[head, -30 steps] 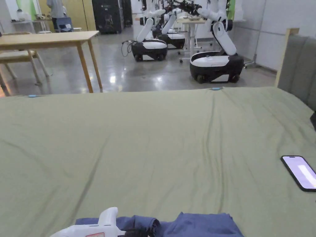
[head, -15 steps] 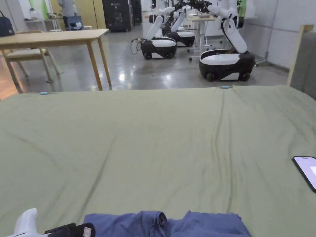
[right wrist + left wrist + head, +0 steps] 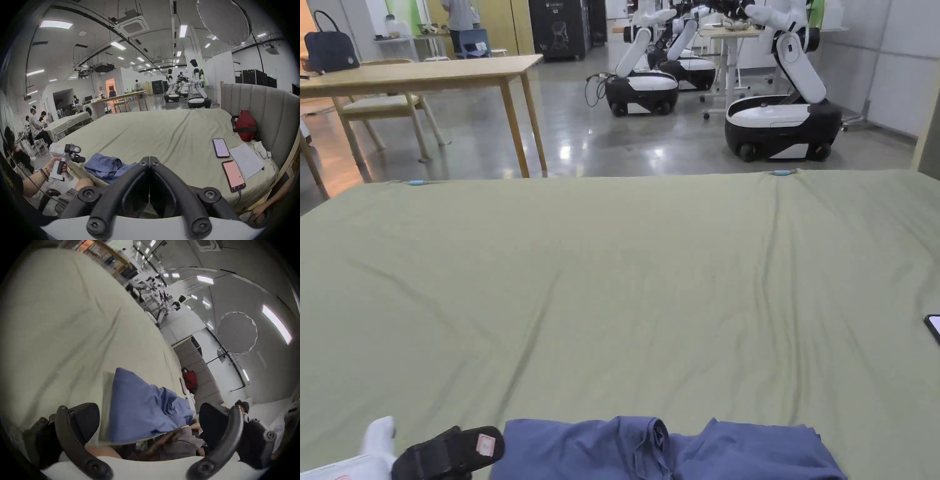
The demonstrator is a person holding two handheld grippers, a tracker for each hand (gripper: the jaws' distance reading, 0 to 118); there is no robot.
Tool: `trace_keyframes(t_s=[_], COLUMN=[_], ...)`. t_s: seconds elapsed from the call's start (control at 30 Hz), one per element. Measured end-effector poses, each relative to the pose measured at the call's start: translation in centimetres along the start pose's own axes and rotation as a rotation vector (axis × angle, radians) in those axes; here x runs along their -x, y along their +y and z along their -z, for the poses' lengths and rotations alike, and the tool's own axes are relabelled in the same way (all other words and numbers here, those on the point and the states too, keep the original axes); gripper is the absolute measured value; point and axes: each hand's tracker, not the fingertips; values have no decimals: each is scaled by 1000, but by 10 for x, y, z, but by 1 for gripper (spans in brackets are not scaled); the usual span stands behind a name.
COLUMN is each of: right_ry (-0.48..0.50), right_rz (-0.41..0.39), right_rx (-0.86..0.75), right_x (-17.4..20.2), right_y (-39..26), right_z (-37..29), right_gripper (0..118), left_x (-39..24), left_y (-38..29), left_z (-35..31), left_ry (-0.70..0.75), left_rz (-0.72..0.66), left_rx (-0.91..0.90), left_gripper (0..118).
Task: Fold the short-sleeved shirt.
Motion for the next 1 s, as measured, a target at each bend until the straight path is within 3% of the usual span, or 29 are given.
trace_keyframes(t_s=[0.1, 0.23, 0.33, 0.37, 0.4, 0.43, 0.47, 0.7, 0.87, 1.0], right_ry=[-17, 0, -3, -8, -10, -10, -8, -19, -12, 2], right_rz=[-11, 16, 16, 12, 10, 10, 11, 27, 31, 50], right_rx=[1, -6, -5, -2, 1, 5, 9, 24, 11, 11], right_x=[1, -1, 1, 0, 0, 0, -1, -3, -3, -5], right_y=[1, 2, 2, 1, 1, 1, 1, 1, 2, -1], right_z=[-1, -5, -5, -5, -5, -4, -3, 3, 4, 7], right_gripper=[0, 0, 0, 0, 0, 0, 0, 0, 0, 0], left_x=[12, 7, -2, -5, -8, -7, -4, -12, 14, 19], left_y=[1, 2, 0, -2, -1, 0, -2, -5, 26, 34], left_z=[40, 71, 80, 76, 71, 68, 67, 43, -38, -76], left_ry=[18, -142, -34, 1, 60, 146, 192, 157, 305, 356], left_rz=[-23, 2, 107, 140, 142, 145, 167, 192, 125, 105], left_rx=[99, 154, 182, 173, 148, 121, 126, 104, -80, -82], left_gripper=[118, 118, 116, 108, 80, 15, 16, 16, 16, 16])
